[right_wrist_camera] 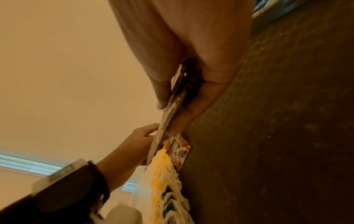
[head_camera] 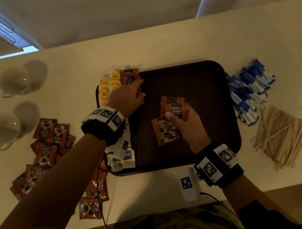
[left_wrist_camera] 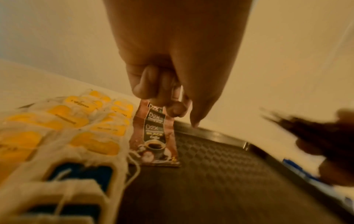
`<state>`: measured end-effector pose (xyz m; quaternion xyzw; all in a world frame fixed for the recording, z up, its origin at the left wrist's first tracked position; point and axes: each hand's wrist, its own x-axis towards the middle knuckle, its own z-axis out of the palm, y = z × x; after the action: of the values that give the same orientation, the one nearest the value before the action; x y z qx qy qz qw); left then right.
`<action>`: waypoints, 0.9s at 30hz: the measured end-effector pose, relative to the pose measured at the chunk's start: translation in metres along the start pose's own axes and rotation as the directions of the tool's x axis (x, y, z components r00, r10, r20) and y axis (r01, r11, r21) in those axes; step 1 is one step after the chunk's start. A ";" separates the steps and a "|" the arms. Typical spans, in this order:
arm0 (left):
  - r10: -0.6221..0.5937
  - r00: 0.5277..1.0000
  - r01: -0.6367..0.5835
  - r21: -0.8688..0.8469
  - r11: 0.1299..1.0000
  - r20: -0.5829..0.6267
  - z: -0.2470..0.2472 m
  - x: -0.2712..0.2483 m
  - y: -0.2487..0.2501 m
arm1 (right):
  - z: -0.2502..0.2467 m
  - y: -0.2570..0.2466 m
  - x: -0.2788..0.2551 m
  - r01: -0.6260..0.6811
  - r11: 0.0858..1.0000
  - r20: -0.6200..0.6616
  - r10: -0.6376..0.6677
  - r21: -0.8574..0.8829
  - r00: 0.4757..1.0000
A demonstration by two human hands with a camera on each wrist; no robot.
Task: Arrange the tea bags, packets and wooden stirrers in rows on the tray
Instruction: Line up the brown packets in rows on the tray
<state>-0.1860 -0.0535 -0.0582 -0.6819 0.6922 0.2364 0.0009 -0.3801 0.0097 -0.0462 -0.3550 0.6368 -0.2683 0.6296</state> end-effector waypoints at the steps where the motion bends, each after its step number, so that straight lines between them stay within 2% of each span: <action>1: -0.004 0.999 -0.002 -0.126 0.992 -0.047 0.000 -0.006 0.000 | 0.000 -0.001 0.000 0.005 1.000 -0.001 -0.005 0.005 1.000; 3: -0.016 0.994 -0.025 -0.365 0.931 -0.108 -0.001 -0.022 0.003 | 0.001 -0.003 0.001 0.018 1.000 -0.009 -0.017 0.015 1.000; 4: -0.021 0.997 -0.012 -0.449 0.893 -0.069 -0.002 -0.031 0.006 | 0.002 -0.004 0.001 0.020 1.000 -0.010 -0.020 0.018 1.000; 7: 0.020 0.980 0.102 -0.586 0.804 0.198 -0.001 -0.056 0.017 | 0.004 -0.005 0.001 0.038 0.999 0.001 -0.038 0.015 0.999; 8: 0.036 0.968 0.129 -0.618 0.776 0.247 0.002 -0.063 0.018 | 0.005 -0.005 0.001 0.042 0.999 -0.003 -0.042 0.011 0.999; 14: -0.003 0.974 0.180 -0.773 0.608 0.225 0.010 -0.078 0.016 | 0.011 -0.003 -0.003 0.023 1.000 0.013 -0.023 0.005 1.000; 19: 0.041 0.978 0.129 -0.739 0.661 0.207 0.009 -0.083 0.006 | 0.013 -0.001 -0.007 0.039 0.999 -0.014 -0.039 0.001 0.999; 21: 0.013 0.978 0.146 -0.733 0.665 0.206 0.005 -0.083 -0.003 | 0.010 -0.001 -0.009 0.017 0.999 -0.009 -0.016 0.042 1.000; 24: -0.113 0.990 0.135 -0.710 0.691 0.079 -0.004 -0.075 -0.021 | 0.004 -0.002 -0.010 -0.009 0.995 0.007 0.008 0.100 1.000; 27: -0.163 0.986 0.118 -0.597 0.794 -0.023 -0.010 -0.057 -0.034 | 0.000 -0.002 -0.010 -0.009 0.996 0.004 0.009 0.093 1.000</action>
<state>-0.1470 -0.0015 -0.0416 -0.7056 0.5305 0.4151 -0.2199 -0.3805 0.0164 -0.0391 -0.3229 0.6241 -0.2944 0.6478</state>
